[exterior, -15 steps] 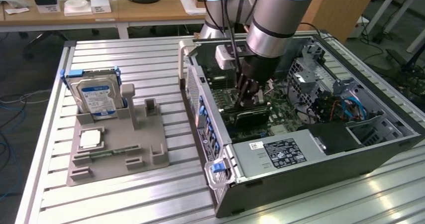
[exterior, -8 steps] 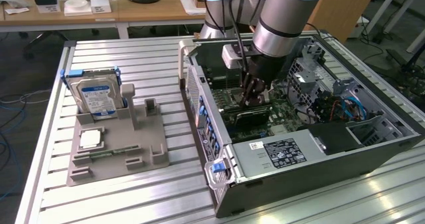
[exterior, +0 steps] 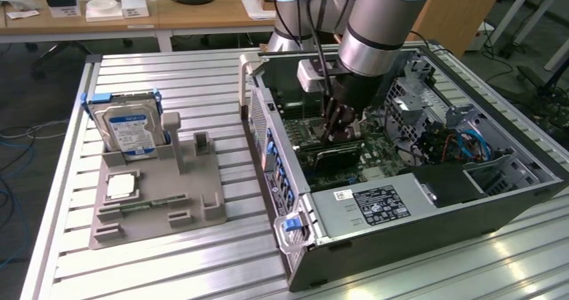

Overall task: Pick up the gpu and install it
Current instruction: 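Press down on the gpu until it lock into place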

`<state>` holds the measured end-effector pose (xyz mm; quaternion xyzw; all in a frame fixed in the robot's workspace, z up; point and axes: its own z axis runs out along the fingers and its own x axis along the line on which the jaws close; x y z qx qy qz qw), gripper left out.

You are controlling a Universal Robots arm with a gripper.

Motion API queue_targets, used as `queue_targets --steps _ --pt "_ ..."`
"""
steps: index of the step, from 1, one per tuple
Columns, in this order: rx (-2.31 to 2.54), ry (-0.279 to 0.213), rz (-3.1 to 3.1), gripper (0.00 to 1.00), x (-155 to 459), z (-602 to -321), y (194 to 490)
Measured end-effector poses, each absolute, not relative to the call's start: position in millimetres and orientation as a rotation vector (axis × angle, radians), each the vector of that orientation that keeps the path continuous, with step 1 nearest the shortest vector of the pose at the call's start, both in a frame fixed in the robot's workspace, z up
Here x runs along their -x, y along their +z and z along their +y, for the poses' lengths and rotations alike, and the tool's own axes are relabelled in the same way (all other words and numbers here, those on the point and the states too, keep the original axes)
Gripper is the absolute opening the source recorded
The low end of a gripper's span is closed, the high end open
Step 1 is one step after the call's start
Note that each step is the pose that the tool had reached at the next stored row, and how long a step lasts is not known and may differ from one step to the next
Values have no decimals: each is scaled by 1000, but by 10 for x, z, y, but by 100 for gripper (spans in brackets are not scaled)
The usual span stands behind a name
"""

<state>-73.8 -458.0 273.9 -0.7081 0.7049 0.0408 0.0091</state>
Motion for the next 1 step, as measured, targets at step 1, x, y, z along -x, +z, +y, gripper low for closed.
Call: queue_targets --steps 1 --pt "2212 127 2202 11 738 -4580 2739"
